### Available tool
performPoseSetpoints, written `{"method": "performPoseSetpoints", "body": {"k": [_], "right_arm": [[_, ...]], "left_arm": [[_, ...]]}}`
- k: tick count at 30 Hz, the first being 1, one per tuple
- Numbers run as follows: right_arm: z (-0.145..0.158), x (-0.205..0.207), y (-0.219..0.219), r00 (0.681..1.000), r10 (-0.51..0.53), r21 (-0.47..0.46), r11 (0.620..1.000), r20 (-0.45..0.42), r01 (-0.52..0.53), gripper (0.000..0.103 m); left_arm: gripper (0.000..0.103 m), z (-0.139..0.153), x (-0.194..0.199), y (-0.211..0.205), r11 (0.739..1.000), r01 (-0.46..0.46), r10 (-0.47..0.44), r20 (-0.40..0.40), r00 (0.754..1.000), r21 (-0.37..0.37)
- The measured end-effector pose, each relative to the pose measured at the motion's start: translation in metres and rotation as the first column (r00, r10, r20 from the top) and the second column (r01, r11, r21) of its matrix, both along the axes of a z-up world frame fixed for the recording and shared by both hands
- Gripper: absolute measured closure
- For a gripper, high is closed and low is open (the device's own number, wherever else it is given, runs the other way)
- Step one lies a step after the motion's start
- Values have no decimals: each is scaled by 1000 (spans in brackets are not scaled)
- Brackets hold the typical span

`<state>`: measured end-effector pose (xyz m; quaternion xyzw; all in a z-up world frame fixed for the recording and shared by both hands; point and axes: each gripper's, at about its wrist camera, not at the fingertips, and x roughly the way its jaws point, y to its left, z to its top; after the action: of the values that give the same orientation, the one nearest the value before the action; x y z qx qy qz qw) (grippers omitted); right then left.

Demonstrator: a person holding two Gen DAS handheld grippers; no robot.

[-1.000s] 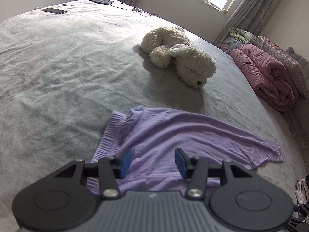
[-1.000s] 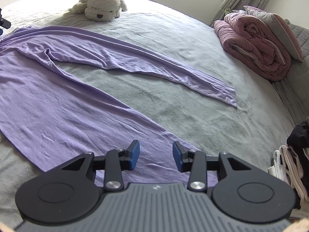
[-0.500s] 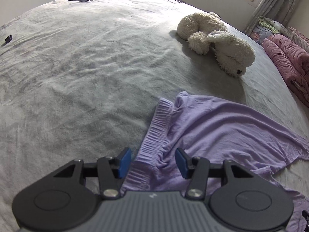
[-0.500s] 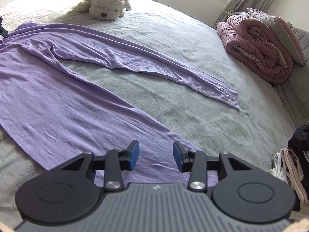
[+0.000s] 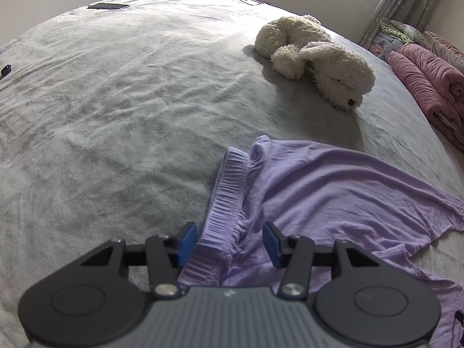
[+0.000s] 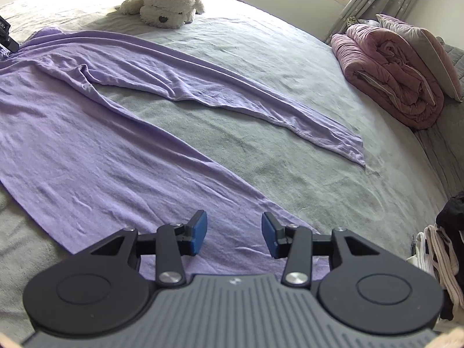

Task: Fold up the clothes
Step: 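Grasp the ribbed hem with the left gripper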

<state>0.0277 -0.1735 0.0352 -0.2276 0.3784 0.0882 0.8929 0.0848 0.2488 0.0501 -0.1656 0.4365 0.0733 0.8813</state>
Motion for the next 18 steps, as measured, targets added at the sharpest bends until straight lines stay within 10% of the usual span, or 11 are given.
{"method": "performPoseSetpoints", "body": {"k": [6,18], "right_arm": [[-2,0,3,1000,4,-7,1000,-4,-4,57],[-3,0,3,1000,6,-9,1000,-3,-6,57]], "left_arm": [[91,-3,6,-5,994,-52,53,-17,998,92],[98,0,5,12,987,-144,142,30,989,68]]}}
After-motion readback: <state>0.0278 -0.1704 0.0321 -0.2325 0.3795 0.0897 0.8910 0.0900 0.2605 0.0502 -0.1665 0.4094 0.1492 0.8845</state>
